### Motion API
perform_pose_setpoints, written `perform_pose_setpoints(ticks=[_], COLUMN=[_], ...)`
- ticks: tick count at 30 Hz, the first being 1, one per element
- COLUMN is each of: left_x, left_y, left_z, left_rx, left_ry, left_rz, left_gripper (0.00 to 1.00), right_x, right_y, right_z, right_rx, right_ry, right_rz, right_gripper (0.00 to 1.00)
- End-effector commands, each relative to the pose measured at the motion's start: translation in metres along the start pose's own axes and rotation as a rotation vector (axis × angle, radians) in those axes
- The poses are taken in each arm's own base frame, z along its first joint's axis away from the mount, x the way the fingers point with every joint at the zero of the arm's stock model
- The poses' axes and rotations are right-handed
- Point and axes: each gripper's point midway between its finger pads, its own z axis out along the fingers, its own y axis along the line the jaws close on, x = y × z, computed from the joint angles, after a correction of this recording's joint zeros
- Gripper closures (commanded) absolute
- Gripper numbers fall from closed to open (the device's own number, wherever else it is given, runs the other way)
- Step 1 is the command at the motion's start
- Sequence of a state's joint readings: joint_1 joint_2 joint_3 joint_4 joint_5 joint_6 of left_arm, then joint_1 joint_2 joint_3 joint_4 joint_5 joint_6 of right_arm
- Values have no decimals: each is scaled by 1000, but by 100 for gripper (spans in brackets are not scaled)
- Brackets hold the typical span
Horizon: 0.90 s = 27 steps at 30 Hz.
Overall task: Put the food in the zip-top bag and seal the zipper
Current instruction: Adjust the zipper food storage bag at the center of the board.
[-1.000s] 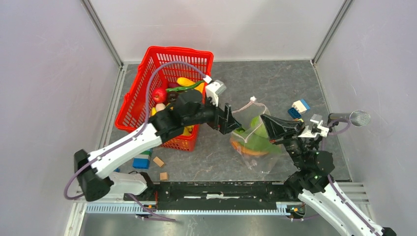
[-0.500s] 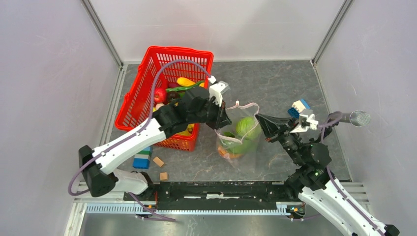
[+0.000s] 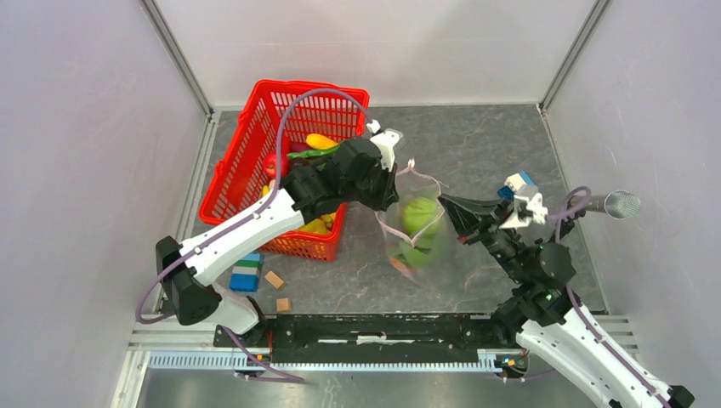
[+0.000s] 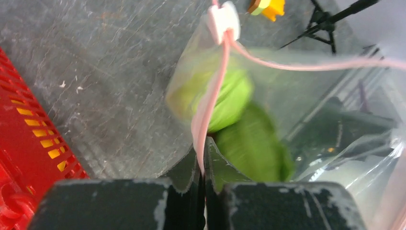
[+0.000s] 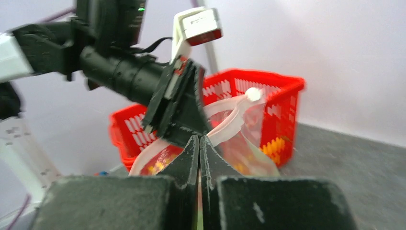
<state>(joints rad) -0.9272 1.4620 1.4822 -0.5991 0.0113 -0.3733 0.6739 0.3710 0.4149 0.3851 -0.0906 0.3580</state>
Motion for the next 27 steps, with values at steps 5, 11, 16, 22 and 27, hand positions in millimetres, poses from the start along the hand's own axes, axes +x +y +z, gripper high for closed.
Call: perform_pose_setpoints(ticks=[5,11,16,22,27], left_x=[-35,-1,-5,-37,-52], left_y=[-26,-3,-6,-20,13], left_z=[-26,1,-7,-52,-93], left_rx=[125,26,49,104,-58], left_ry=[-127,2,-44,-188,-313], left_rz=[34,58,37,60,99], left_gripper=[93,61,22,0,0], right_x=[-6,-35,-34,-36,-1], right_y=[-22,-18,-36,-29,-24], right_z=[19,6,-7,-3,2], right_rx=[139,123,226,184,130], right_ry=[145,-4,-40,-40,39], right_rz=[-89,-136,-120,-128,-68], right_gripper=[100,100,100,100,100])
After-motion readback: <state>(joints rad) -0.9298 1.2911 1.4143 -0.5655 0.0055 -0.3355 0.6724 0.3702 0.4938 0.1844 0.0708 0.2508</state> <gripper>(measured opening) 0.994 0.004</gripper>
